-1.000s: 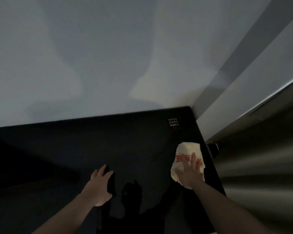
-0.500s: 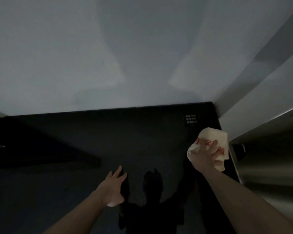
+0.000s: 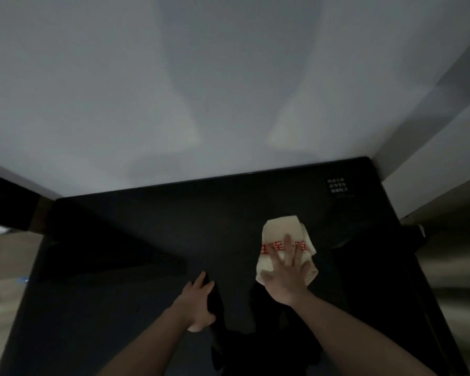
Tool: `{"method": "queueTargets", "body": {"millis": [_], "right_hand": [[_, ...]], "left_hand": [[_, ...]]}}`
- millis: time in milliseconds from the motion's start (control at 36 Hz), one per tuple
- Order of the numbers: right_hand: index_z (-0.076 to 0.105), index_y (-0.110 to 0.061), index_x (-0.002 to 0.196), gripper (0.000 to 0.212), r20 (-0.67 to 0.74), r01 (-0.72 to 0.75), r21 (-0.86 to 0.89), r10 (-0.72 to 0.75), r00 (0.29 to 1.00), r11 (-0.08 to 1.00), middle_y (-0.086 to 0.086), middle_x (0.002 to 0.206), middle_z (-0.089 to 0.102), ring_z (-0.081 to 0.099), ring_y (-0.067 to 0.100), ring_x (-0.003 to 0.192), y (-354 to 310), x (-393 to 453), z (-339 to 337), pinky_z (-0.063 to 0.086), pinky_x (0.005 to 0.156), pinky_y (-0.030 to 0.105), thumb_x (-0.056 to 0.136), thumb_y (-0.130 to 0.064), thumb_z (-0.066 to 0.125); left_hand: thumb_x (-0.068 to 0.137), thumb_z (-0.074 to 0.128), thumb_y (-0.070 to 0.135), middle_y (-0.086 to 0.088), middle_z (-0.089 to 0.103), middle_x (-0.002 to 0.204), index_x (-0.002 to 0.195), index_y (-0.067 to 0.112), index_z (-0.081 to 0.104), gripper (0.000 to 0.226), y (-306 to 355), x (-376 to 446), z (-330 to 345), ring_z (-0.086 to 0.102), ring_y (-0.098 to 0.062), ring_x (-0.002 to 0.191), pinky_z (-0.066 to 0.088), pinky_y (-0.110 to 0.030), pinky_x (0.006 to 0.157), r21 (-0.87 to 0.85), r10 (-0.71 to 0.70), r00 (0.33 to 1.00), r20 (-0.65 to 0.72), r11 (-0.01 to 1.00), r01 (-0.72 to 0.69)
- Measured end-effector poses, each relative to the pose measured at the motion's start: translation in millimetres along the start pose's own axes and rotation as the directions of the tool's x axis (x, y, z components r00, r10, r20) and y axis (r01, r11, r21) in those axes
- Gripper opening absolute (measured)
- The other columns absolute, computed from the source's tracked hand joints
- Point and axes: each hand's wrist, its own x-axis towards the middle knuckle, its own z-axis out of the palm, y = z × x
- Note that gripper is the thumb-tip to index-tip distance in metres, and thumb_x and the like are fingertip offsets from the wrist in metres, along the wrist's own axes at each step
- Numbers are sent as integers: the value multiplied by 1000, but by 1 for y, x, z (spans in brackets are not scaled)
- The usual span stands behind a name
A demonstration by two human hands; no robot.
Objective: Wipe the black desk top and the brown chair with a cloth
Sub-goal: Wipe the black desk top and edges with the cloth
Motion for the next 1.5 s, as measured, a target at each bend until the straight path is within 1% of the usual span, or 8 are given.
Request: {"method": "queueTargets", "body": {"millis": [222,444,611,833,1000,1194,1361,1500], "right_hand": [[1,-45,158,72,-92,-105,-58,100,991,993,2,164,-30,-20,36,152,-15,-12,-4,9,120,61,100,-52,43],[-1,-39,159,81,-243,-208,199,253,936,958,0,168,-16,-8,31,155,-44,-22,0,15,122,58,99,-50,52],[-7,-39,159,89,-225,-282,250,339,913,926,1,168,-12,-2,36,154,-31,-34,-6,14,123,57,97,-52,55],[-16,-39,157,96,-97,-326,283,365,926,902,-3,167,-20,-10,33,154,-12,-1,-6,9,122,60,94,-62,53],[-17,-36,155,100,-158,-395,259,441,883,882,1,163,-28,-25,32,149,-21,25,13,-12,117,61,90,-62,55],[-27,-37,150,103,-104,-397,183,419,902,899,1,159,-34,-27,34,149,-18,39,-3,-10,117,63,90,-67,50],[-29,-37,149,100,-88,-417,154,433,897,896,1,162,-31,-22,36,150,-25,38,-5,-5,118,65,91,-66,47],[-31,-34,149,96,-82,-422,158,438,895,893,2,162,-30,-17,39,150,-55,28,10,0,119,65,94,-60,44]], "left_hand": [[93,66,37,3,-20,168,164,28,3,95,-78,-15,-20,-5,-35,156,18,-43,126,-58,45,999,-20,997,-46],[97,60,19,8,-29,165,162,34,-8,95,-135,-14,-25,-13,-39,154,30,-42,120,13,28,999,30,1000,-28],[97,56,10,9,-34,163,160,34,-15,98,-132,-14,-29,-20,-43,151,35,-39,116,21,12,997,81,1000,-14],[95,55,9,14,-33,162,160,39,-10,97,-135,-8,-31,-18,-41,153,42,-31,110,-60,10,997,74,998,-6],[95,56,14,17,-37,159,159,40,-14,99,-135,-7,-25,-23,-43,150,38,-44,116,26,-2,997,71,1000,0],[93,61,18,21,-37,158,159,43,-11,101,-137,-4,-20,-21,-40,152,42,-46,113,25,9,1000,26,1000,-9],[86,66,3,28,-46,147,157,45,-17,117,-147,-2,4,-25,-39,151,49,-43,107,52,41,992,-120,998,-35],[88,73,13,18,-43,156,158,40,-19,119,-151,-4,8,-19,-44,152,46,-47,110,150,72,986,-149,987,-49]]}}
